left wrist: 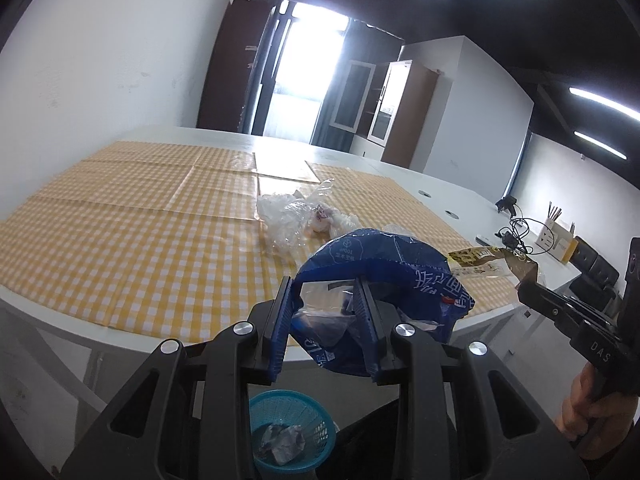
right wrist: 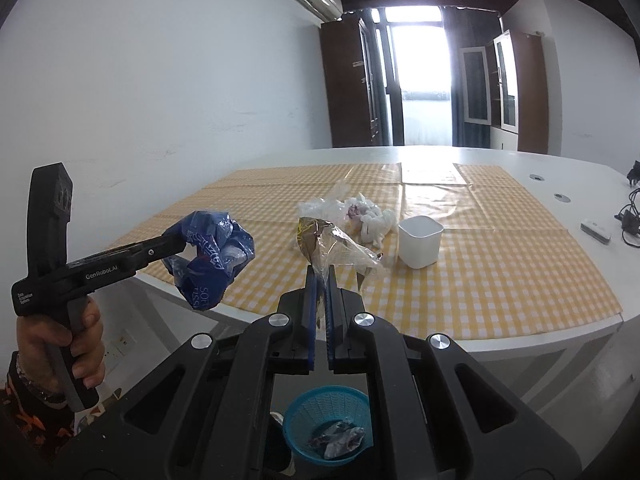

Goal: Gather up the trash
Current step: 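Carry the blue bag and foil wrapper down over the blue basket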

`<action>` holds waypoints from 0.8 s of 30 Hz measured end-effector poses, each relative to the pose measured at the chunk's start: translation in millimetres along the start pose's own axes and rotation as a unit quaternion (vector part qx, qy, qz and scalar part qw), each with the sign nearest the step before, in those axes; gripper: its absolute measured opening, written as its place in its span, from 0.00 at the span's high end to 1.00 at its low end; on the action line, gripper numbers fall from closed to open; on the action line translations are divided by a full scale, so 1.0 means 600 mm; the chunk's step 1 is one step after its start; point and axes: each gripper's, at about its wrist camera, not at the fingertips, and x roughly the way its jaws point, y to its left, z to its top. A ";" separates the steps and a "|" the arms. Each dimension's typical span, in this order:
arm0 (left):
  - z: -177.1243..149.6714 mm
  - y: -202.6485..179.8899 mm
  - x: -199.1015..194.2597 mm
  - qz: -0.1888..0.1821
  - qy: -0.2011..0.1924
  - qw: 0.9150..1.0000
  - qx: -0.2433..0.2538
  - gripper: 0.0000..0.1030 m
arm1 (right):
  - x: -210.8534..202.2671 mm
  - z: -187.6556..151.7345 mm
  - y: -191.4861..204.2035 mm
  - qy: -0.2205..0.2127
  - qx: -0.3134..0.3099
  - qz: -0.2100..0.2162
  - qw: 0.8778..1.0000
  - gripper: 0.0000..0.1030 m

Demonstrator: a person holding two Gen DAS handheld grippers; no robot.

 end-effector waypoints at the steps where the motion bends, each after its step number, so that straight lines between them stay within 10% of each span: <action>1: -0.006 -0.002 -0.011 0.000 0.000 1.000 0.003 0.71 | -0.009 -0.004 0.003 0.000 -0.001 0.006 1.000 0.97; 14: -0.093 0.000 -0.051 0.019 0.034 0.999 0.017 0.71 | -0.086 -0.084 0.051 0.039 -0.011 0.042 0.998 0.97; 24: -0.193 0.039 0.007 0.027 0.111 0.993 0.012 0.72 | -0.021 -0.196 0.090 0.117 -0.017 0.043 0.992 0.97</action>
